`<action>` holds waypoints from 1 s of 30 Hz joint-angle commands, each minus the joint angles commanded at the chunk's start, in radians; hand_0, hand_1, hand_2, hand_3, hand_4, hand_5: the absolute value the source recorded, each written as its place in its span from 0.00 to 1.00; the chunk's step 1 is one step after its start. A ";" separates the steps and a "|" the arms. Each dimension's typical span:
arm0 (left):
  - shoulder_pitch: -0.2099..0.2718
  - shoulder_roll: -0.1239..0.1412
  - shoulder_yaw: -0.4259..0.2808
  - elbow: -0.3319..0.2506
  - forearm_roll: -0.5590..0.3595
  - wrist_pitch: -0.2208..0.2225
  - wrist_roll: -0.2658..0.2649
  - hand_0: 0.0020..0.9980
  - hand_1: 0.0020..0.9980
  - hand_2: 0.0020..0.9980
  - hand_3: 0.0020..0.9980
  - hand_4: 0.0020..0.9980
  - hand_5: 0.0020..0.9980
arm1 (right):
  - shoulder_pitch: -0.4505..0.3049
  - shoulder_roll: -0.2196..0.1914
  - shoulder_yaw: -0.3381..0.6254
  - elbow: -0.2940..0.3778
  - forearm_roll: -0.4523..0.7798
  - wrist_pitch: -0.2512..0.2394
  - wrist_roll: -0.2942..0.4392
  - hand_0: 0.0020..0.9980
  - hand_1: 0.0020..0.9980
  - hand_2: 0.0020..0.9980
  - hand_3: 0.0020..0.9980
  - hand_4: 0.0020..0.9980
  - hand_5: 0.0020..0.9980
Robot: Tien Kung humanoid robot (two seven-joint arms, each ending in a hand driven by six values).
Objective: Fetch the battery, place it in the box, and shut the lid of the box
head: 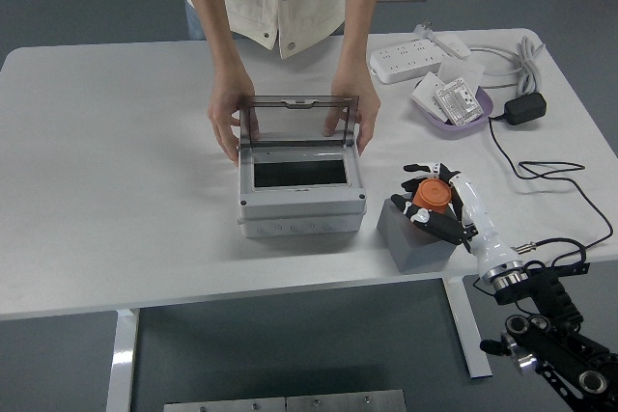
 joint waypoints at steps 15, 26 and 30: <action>-0.007 0.005 0.010 0.000 -0.019 0.005 -0.014 0.58 0.74 0.57 0.52 0.20 0.02 | 0.002 0.000 -0.014 -0.012 -0.008 -0.018 -0.015 0.29 0.33 0.35 0.37 0.22 0.10; -0.008 0.004 0.001 0.000 -0.011 0.011 -0.028 0.58 0.74 0.57 0.52 0.21 0.02 | 0.006 0.003 -0.017 -0.016 -0.013 -0.034 -0.017 0.26 0.29 0.30 0.31 0.00 0.00; -0.009 0.003 -0.006 0.000 -0.003 0.012 -0.031 0.58 0.74 0.57 0.52 0.21 0.02 | 0.014 0.001 -0.018 -0.014 -0.024 -0.042 -0.017 0.26 0.29 0.30 0.31 0.00 0.00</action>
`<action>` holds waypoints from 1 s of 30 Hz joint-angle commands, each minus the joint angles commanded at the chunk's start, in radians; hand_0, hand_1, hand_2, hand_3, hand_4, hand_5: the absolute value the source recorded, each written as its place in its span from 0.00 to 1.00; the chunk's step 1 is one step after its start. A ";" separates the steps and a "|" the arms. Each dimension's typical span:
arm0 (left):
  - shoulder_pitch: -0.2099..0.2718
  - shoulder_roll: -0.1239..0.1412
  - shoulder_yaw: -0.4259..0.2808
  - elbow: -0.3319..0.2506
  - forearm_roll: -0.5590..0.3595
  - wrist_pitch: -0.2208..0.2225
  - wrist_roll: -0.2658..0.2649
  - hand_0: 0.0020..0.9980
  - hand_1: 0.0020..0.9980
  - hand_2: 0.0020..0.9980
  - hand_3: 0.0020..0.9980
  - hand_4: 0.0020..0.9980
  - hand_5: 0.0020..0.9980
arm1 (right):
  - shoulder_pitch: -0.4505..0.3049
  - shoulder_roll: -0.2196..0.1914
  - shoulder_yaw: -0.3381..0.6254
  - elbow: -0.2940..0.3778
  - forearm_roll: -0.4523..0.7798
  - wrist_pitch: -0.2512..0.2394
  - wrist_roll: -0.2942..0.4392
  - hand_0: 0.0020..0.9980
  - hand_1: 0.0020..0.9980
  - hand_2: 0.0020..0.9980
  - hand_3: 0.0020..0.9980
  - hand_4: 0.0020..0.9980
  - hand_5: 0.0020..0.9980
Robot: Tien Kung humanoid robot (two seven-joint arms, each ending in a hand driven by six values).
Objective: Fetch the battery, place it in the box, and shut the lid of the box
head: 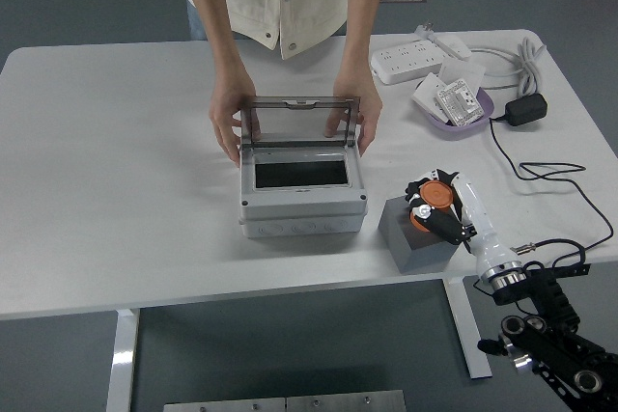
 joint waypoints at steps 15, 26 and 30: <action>0.000 -0.004 -0.017 0.000 0.022 0.000 0.006 0.59 0.75 0.57 0.52 0.23 0.03 | 0.036 -0.004 0.020 0.015 -0.017 -0.012 0.000 0.27 0.29 0.30 0.31 0.00 0.00; 0.000 -0.004 -0.031 0.000 0.038 0.000 0.009 0.60 0.75 0.57 0.52 0.24 0.05 | 0.077 -0.002 0.041 0.041 -0.039 -0.020 -0.018 0.25 0.28 0.29 0.30 0.00 0.00; 0.001 -0.004 -0.035 0.000 0.041 0.000 0.010 0.60 0.75 0.57 0.52 0.24 0.05 | 0.116 0.003 0.037 0.039 -0.089 -0.017 -0.047 0.25 0.28 0.29 0.30 0.00 0.00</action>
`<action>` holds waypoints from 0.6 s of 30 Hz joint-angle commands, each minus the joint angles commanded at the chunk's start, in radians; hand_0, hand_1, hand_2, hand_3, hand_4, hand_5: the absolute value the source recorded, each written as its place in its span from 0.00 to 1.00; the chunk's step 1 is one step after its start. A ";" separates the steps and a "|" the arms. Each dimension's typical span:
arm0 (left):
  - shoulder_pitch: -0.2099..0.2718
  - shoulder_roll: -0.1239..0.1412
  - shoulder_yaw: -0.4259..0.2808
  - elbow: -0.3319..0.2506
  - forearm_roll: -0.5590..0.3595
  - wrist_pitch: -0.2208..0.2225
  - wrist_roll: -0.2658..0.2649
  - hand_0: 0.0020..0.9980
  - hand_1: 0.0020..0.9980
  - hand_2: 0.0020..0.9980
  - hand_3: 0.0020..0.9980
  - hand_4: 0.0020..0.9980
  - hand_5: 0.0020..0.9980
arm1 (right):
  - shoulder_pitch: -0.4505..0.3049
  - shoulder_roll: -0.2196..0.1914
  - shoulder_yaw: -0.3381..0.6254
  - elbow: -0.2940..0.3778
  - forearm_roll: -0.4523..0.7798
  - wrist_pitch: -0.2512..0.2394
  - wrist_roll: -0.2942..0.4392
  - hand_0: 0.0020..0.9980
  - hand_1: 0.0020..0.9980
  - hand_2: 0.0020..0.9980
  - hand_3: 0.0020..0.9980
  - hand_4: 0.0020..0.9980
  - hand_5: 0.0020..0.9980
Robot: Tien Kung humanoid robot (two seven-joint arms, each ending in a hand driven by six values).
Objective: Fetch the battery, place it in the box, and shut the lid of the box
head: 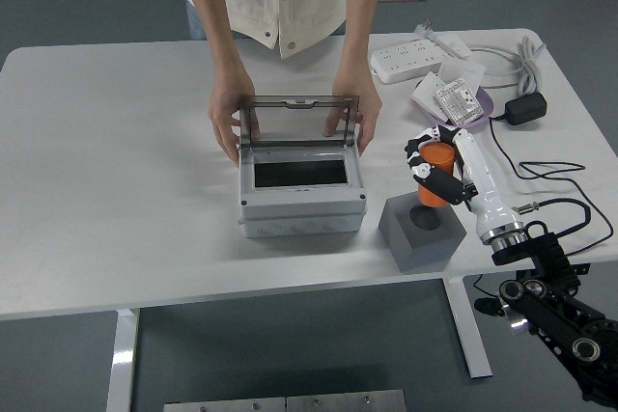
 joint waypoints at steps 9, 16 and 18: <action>0.011 0.002 -0.037 0.000 0.037 -0.002 0.012 0.60 0.75 0.58 0.52 0.25 0.06 | 0.147 0.025 -0.039 -0.026 -0.293 0.119 -0.195 0.10 0.21 0.23 0.24 0.00 0.00; 0.015 0.006 -0.050 0.000 0.048 -0.003 0.018 0.60 0.75 0.58 0.52 0.25 0.06 | 0.274 0.065 -0.113 -0.056 -0.516 0.258 -0.352 0.03 0.19 0.23 0.25 0.00 0.00; 0.015 0.008 -0.050 0.000 0.049 -0.004 0.020 0.60 0.75 0.58 0.52 0.25 0.06 | 0.317 0.081 -0.144 -0.069 -0.578 0.302 -0.400 0.03 0.19 0.23 0.25 0.00 0.00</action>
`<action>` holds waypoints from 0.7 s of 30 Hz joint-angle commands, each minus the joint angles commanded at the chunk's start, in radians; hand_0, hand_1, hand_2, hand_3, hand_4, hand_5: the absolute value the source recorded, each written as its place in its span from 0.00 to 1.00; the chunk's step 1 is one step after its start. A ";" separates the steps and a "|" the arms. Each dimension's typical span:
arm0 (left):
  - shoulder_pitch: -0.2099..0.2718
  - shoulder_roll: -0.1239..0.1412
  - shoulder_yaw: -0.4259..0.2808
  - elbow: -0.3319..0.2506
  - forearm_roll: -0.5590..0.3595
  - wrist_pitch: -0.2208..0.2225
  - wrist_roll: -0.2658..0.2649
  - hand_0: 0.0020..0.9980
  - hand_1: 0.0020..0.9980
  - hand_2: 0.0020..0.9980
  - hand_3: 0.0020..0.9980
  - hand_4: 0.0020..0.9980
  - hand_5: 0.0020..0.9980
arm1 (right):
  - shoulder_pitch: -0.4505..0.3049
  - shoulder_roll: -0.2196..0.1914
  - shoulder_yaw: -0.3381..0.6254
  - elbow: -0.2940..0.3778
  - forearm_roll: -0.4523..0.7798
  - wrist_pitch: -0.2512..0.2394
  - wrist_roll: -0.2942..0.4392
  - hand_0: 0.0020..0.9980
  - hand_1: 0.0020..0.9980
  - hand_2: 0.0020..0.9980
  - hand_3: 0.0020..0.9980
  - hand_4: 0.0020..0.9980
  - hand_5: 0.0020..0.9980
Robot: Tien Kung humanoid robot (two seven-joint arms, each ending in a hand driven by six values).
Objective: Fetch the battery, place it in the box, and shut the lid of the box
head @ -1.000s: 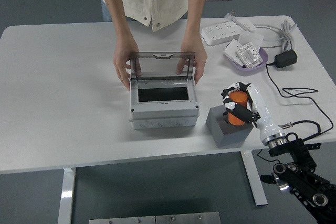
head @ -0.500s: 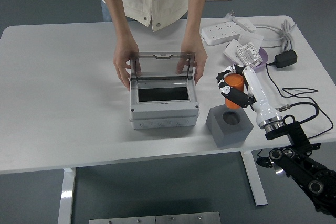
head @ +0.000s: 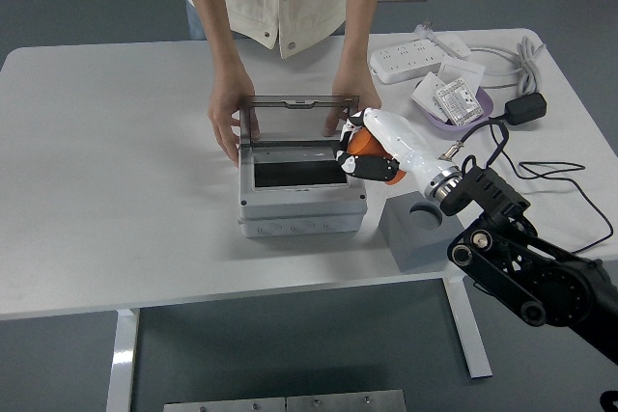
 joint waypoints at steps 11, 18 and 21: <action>0.001 0.010 0.017 0.000 -0.017 -0.003 0.005 0.60 0.75 0.58 0.52 0.25 0.07 | 0.173 0.083 -0.113 -0.083 -0.140 0.075 -0.088 0.06 0.19 0.19 0.21 0.00 0.00; -0.001 0.015 0.024 0.000 -0.022 -0.005 0.007 0.60 0.75 0.58 0.51 0.24 0.07 | 0.263 0.146 -0.179 -0.173 -0.120 0.078 -0.087 0.05 0.18 0.19 0.20 0.00 0.00; -0.003 0.016 0.026 0.000 -0.022 -0.006 0.008 0.60 0.75 0.58 0.51 0.24 0.06 | 0.279 0.161 -0.195 -0.195 -0.110 0.073 -0.083 0.05 0.18 0.19 0.20 0.00 0.00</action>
